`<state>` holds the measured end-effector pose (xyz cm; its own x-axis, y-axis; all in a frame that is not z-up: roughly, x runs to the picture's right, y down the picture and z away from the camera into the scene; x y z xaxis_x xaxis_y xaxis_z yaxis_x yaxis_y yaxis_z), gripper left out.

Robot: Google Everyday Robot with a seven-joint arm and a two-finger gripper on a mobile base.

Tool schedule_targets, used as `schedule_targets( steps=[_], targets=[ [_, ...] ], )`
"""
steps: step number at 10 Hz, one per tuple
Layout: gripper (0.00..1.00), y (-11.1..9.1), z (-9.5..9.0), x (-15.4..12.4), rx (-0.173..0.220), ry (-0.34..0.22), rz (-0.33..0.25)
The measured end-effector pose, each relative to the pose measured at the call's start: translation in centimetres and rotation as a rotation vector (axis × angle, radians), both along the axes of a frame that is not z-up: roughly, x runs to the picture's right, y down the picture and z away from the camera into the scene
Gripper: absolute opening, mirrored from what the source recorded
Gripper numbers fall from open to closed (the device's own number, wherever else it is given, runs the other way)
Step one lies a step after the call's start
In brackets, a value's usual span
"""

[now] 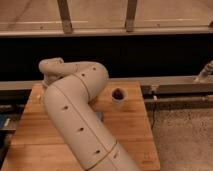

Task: Place the bottle in the ceramic bowl

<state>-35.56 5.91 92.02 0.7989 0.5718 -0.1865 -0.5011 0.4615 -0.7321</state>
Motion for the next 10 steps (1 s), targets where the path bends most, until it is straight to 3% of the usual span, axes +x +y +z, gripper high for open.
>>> schedule_targets(
  steps=[10],
  targets=[
    [0.0, -0.02, -0.14, 0.09, -0.003, -0.001, -0.004]
  ],
)
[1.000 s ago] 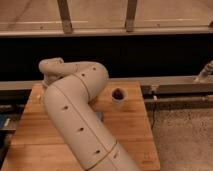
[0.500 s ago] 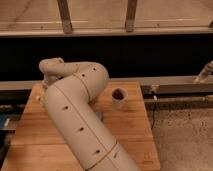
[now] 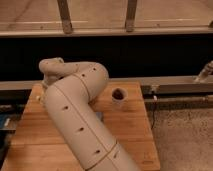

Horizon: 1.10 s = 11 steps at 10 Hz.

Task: Place the bottle in the ceramic bowl

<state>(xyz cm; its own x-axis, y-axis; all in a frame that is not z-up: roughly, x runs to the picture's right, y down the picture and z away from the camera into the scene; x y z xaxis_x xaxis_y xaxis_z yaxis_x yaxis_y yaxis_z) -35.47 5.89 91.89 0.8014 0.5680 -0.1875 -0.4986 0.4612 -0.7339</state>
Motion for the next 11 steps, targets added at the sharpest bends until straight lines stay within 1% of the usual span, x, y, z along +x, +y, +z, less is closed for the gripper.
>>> schedule_targets(
  steps=[4, 5, 6, 7, 9, 10, 11],
  targets=[
    [0.0, 0.0, 0.0, 0.0, 0.001, 0.001, -0.002],
    [0.03, 0.1, -0.1, 0.0, 0.004, 0.007, -0.013],
    [0.1, 0.2, -0.6, -0.1, 0.018, 0.022, -0.029],
    [0.21, 0.4, -1.3, -0.5, 0.019, 0.03, -0.036],
    [0.42, 0.2, -1.4, -0.5, 0.021, 0.036, -0.034],
    [0.5, 0.1, -1.5, -0.5, 0.021, 0.036, -0.036],
    [0.62, 0.0, -1.6, -0.3, 0.02, 0.037, -0.037]
  ],
)
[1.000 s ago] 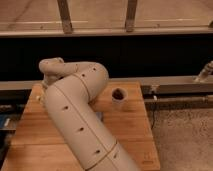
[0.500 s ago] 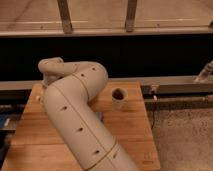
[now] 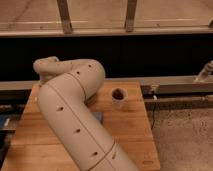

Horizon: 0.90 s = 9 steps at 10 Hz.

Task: Place the bottle in the ceramic bowl

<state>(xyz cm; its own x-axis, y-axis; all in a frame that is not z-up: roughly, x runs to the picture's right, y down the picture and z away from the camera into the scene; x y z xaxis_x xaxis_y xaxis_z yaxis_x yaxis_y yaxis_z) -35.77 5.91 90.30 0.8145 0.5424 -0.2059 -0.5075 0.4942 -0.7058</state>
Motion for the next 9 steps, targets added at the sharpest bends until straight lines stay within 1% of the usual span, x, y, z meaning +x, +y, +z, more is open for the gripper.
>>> schedule_targets(
  steps=[1, 2, 3, 4, 7, 8, 9],
  targets=[
    [0.72, 0.0, 0.0, 0.1, 0.0, 0.001, -0.001],
    [0.77, 0.0, 0.0, 0.1, -0.001, 0.001, -0.001],
    [0.8, 0.0, 0.0, 0.2, -0.001, 0.002, -0.002],
    [0.8, 0.1, 0.2, 0.3, -0.002, 0.006, -0.006],
    [0.8, 1.7, 1.9, 0.5, -0.046, 0.057, -0.029],
    [0.8, 1.8, 2.2, 0.6, -0.056, 0.073, -0.034],
    [0.8, 1.9, 2.1, 0.5, -0.062, 0.077, -0.039]
  ],
)
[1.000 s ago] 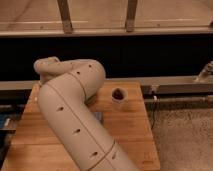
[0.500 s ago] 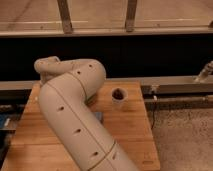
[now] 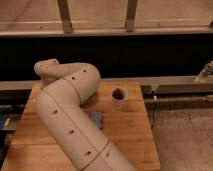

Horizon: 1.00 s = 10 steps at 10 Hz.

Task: Place the bottle in the ceramic bowl

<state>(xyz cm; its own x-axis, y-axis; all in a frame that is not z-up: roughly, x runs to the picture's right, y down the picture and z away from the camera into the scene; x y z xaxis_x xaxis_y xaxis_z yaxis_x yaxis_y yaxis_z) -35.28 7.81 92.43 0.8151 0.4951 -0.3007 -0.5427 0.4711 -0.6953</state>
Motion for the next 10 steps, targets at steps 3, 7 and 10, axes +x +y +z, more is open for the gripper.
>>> schedule_targets(
  steps=[3, 7, 10],
  targets=[
    [0.8, 0.4, 0.1, 0.1, -0.013, 0.009, -0.01],
    [0.45, 1.0, -0.8, -0.1, -0.017, -0.003, -0.029],
    [0.16, 1.1, -1.0, -0.2, -0.012, -0.008, -0.03]
  ],
)
